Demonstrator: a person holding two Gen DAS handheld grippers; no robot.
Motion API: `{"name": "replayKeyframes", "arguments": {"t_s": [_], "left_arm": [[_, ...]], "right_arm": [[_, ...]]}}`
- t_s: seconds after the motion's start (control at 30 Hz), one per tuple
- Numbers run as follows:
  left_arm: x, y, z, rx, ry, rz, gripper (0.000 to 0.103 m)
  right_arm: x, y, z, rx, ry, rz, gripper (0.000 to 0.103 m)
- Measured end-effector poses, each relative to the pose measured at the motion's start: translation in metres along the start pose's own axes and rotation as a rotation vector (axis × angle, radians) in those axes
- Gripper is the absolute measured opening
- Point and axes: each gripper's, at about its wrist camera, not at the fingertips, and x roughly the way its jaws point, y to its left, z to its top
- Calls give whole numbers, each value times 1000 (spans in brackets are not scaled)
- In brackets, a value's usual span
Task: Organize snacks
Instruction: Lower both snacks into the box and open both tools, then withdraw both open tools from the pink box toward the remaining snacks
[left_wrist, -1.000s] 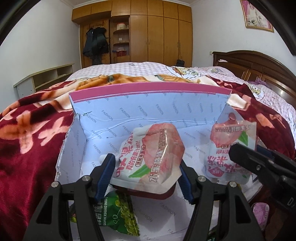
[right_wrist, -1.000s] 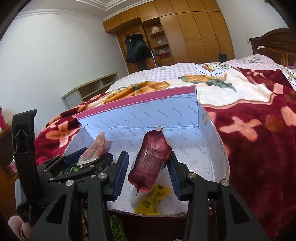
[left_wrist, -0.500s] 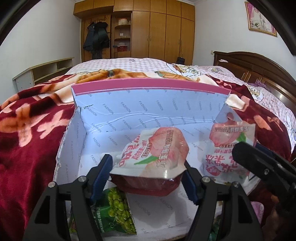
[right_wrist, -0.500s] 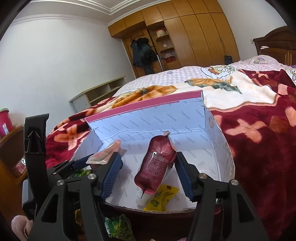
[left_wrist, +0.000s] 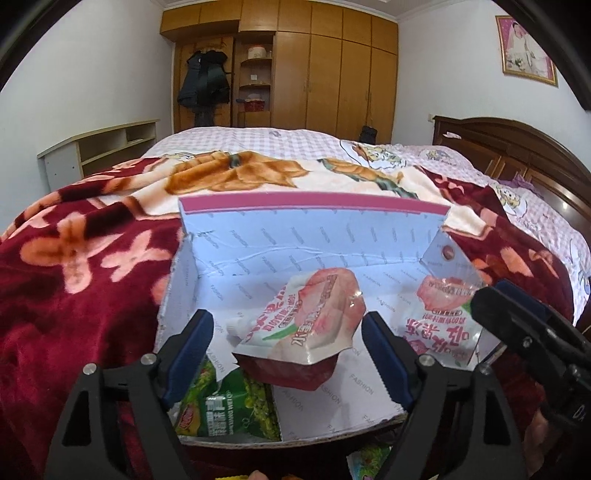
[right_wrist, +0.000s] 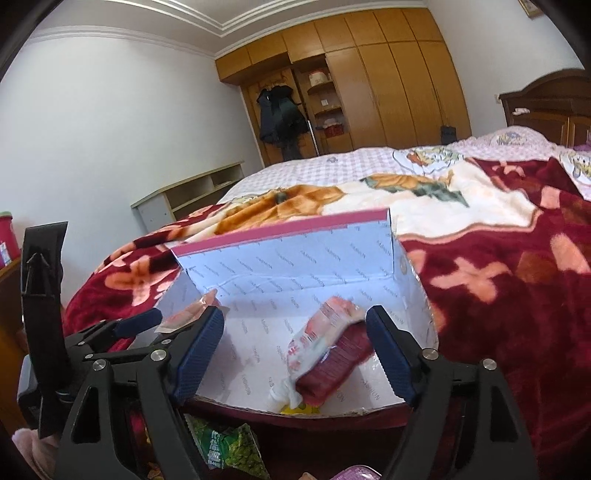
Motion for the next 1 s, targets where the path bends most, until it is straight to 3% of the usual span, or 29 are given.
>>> {"name": "replayKeyframes", "arguments": {"t_s": [0.4,1.0], "left_arm": [[-34,7,-2,-24,-4,-26,86],[-67,24,-34,-83,59,26,86]], "right_arm": [[-25,9,1,-12,-14,21,81],[-66,4,-23,33,12,-3,81]]}}
